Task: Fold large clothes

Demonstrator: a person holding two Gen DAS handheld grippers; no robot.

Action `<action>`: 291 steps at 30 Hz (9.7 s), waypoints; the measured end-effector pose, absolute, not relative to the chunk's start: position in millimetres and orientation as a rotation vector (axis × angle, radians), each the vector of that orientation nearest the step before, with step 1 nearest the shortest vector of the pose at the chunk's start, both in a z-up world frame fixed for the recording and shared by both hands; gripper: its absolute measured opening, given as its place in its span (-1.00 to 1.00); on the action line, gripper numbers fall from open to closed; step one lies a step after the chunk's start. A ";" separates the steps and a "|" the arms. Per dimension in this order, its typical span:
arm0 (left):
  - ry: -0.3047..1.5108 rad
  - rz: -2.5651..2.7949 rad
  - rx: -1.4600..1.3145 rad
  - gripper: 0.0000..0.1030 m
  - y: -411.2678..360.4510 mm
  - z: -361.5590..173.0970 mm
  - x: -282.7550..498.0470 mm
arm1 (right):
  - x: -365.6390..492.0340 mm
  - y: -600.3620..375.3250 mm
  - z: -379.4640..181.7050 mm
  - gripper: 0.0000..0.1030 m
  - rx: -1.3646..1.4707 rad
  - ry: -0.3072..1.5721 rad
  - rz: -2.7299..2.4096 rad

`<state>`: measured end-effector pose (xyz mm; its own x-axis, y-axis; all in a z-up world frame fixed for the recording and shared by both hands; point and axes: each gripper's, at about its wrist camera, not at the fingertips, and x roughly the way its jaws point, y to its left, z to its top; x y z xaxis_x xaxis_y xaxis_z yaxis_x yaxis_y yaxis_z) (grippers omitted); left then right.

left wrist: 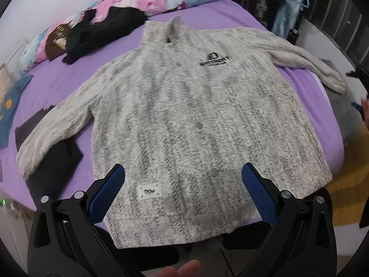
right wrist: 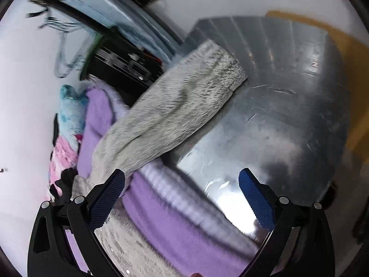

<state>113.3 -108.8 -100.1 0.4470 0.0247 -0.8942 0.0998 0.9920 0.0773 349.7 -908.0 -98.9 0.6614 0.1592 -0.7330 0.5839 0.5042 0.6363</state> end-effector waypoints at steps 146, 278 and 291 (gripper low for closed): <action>1.093 -0.617 -0.177 -0.86 -22.2 96.4 310.3 | 254.3 -377.6 -10.7 0.81 -0.781 0.152 0.235; 1.132 -0.291 -0.307 0.52 46.9 -215.4 215.1 | 470.3 -499.7 -109.5 0.66 -0.259 0.874 0.384; 1.165 -0.240 -0.358 0.52 60.3 -253.6 219.9 | 484.2 -502.5 -136.9 0.74 -0.233 0.952 0.285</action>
